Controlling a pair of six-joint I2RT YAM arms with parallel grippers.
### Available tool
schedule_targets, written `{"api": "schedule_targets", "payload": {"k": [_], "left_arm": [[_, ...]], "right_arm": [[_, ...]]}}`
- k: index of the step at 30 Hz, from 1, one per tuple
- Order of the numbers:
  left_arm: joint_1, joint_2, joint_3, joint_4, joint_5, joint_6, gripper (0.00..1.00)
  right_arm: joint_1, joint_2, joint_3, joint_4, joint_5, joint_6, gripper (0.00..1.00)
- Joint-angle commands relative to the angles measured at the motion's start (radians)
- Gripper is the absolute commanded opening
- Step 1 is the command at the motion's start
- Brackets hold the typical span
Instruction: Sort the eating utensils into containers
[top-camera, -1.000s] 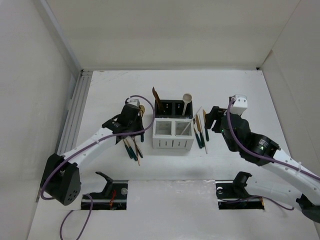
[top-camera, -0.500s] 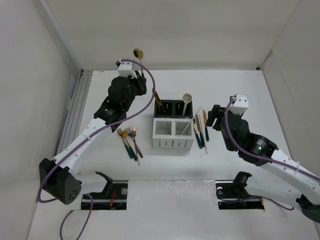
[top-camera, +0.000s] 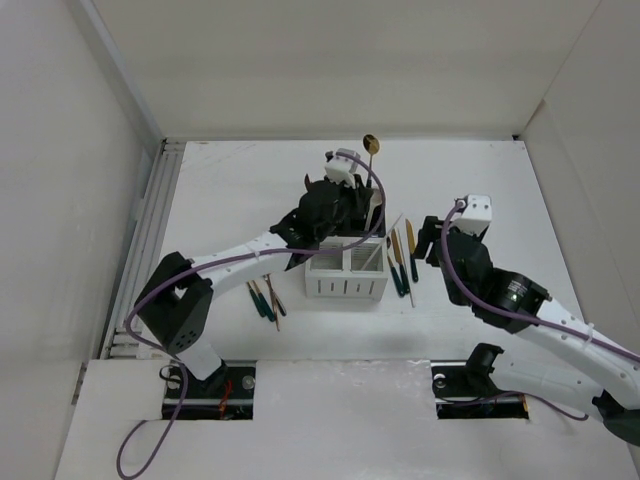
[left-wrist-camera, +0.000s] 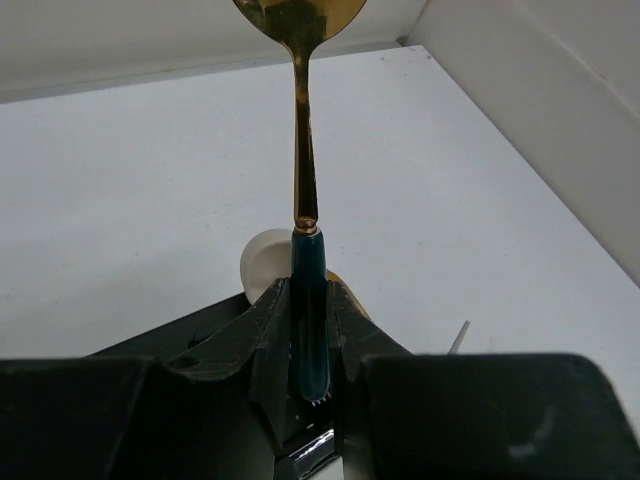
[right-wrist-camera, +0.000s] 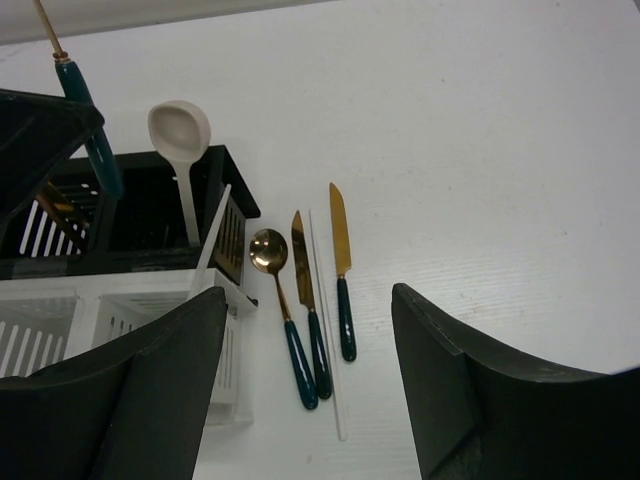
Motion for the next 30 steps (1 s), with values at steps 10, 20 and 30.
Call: {"api": "schedule_targets", "payload": {"k": [10, 20, 30], "left_arm": [[-0.002, 0.055, -0.097, 0.224, -0.02, -0.031, 0.0], [-0.011, 0.065, -0.155, 0.274, -0.045, 0.005, 0.09], [-0.011, 0.006, -0.104, 0.166, -0.079, 0.004, 0.67]], "right_arm": [[0.003, -0.049, 0.034, -0.078, 0.041, 0.032, 0.72], [0.003, -0.102, 0.025, -0.121, 0.036, 0.052, 0.82], [0.003, 0.006, 0.16, -0.226, -0.02, 0.104, 1.0]]}}
